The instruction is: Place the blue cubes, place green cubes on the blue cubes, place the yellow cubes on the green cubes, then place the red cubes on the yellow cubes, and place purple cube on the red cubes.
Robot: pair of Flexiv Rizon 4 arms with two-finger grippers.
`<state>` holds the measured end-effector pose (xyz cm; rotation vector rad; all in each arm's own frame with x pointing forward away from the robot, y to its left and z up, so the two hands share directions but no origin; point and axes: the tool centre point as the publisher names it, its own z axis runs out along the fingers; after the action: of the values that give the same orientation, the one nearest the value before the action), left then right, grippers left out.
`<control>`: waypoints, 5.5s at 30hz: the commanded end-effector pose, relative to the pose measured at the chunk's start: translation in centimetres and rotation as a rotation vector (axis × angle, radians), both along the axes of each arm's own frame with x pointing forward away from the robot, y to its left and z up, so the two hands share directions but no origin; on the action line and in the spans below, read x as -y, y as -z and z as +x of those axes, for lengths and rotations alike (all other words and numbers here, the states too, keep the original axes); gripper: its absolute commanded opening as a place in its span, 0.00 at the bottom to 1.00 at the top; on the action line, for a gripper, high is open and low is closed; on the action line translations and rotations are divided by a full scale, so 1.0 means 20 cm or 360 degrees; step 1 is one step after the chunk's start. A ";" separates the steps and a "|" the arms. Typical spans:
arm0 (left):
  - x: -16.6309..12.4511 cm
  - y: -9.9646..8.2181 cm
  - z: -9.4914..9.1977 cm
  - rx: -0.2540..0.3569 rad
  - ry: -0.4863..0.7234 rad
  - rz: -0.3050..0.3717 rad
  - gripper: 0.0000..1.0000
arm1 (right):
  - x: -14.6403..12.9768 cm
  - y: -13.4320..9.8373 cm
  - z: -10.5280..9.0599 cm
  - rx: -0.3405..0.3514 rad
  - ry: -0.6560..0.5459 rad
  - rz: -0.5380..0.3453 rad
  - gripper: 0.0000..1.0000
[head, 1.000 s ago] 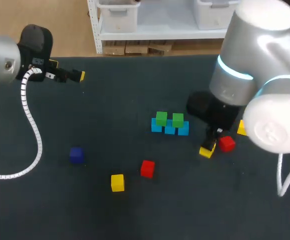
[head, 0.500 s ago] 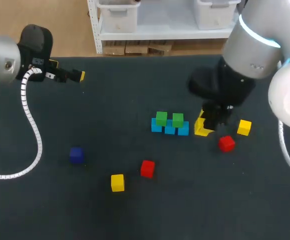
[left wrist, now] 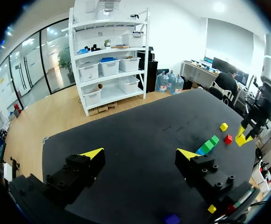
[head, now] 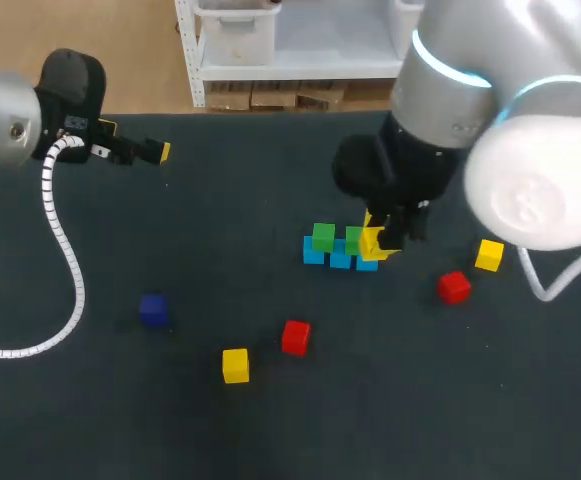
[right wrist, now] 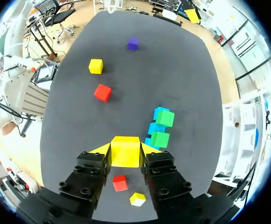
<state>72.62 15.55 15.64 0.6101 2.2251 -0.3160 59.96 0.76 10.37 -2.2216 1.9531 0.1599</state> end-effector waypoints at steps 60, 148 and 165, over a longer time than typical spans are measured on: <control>-0.01 0.00 0.00 0.0001 0.0016 -0.0012 1.00 | -0.16 0.22 0.41 -0.0122 0.0258 -0.0180 0.00; -0.01 0.00 0.00 0.0001 0.0016 -0.0012 1.00 | -0.14 0.22 0.42 -0.0141 0.0286 -0.0185 0.25; -0.01 0.00 0.00 0.0001 0.0016 -0.0012 1.00 | -0.14 0.23 0.41 -0.0128 0.0269 -0.0182 1.00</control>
<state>72.62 15.55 15.64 0.6100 2.2251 -0.3160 68.23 3.67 5.82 -2.1400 2.2367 0.1185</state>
